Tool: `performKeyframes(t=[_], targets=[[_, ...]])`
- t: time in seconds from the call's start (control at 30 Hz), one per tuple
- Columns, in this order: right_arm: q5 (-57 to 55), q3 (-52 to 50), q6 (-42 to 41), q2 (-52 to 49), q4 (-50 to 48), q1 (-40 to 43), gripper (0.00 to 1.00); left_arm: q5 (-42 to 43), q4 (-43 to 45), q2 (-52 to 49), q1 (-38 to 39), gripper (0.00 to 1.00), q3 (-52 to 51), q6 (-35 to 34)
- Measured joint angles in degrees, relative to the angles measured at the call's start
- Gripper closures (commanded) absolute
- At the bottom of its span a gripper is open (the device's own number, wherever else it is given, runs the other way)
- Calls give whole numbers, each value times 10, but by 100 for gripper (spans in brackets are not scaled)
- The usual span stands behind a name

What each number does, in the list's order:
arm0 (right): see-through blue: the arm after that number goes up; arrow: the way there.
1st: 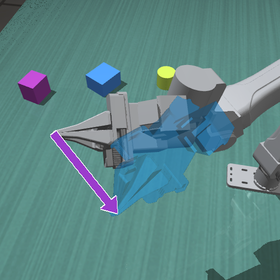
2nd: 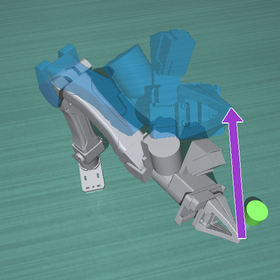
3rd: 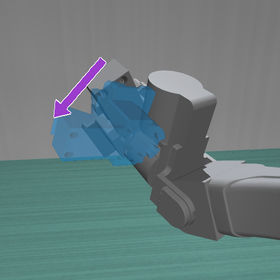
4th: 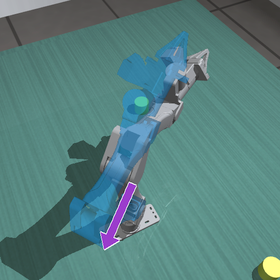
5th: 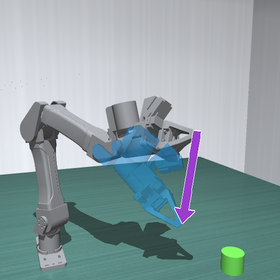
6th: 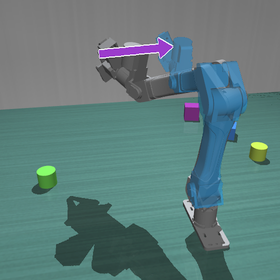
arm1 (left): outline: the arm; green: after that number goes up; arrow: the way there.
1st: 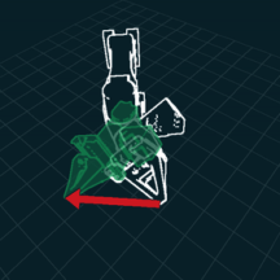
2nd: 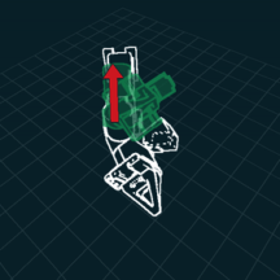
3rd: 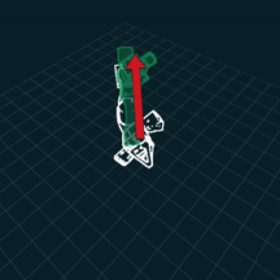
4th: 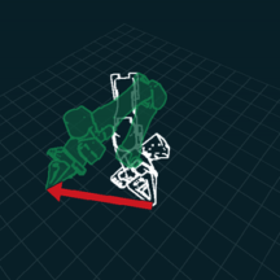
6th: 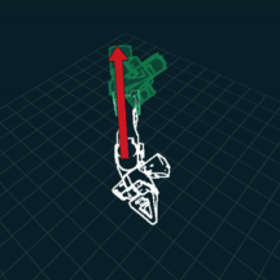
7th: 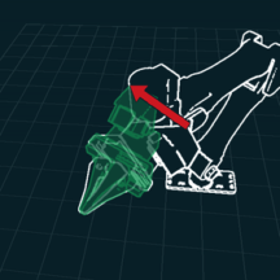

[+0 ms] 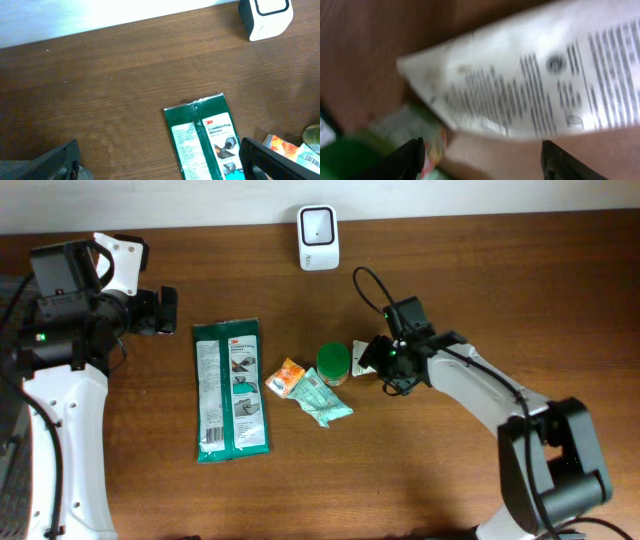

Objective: Scan the item barcode
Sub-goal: 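Lift the tube and rotate it upright with the right gripper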

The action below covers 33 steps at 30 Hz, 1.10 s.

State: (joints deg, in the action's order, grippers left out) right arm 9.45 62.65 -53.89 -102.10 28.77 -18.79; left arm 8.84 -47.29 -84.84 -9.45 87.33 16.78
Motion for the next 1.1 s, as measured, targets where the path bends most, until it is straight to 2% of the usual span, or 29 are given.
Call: performKeyframes(t=[0.1,0.17,0.23,0.33,0.43,0.47,0.5,0.63,0.73,0.8,0.87,0.93,0.97,1.1], targets=[[-41,-1,-16,-25,-6,-6,36,0,0,0,0,1,0,0],[-60,-1,-16,-27,-8,-5,46,0,0,0,0,1,0,0],[-69,-1,1,-27,-12,0,60,0,0,0,0,1,0,0],[-69,0,63,-27,-17,17,83,0,0,0,0,1,0,0],[-55,0,158,-27,-17,33,95,0,0,0,0,1,0,0],[-50,0,189,-27,-13,36,96,0,0,0,0,1,0,0],[-42,0,234,-27,-2,38,96,0,0,0,0,1,0,0],[-30,0,314,-27,43,68,94,0,0,0,0,1,0,0],[39,0,347,-13,50,129,73,0,0,0,0,1,0,0],[107,0,350,15,49,152,68,0,0,0,0,1,0,0],[126,-2,319,22,14,144,67,0,0,0,0,1,0,0],[110,-21,246,22,-53,119,66,0,0,0,0,1,0,0],[82,-45,181,22,-88,93,65,0,-1,0,0,1,0,0],[-5,-82,65,22,-101,60,40,0,0,0,0,1,0,0]])
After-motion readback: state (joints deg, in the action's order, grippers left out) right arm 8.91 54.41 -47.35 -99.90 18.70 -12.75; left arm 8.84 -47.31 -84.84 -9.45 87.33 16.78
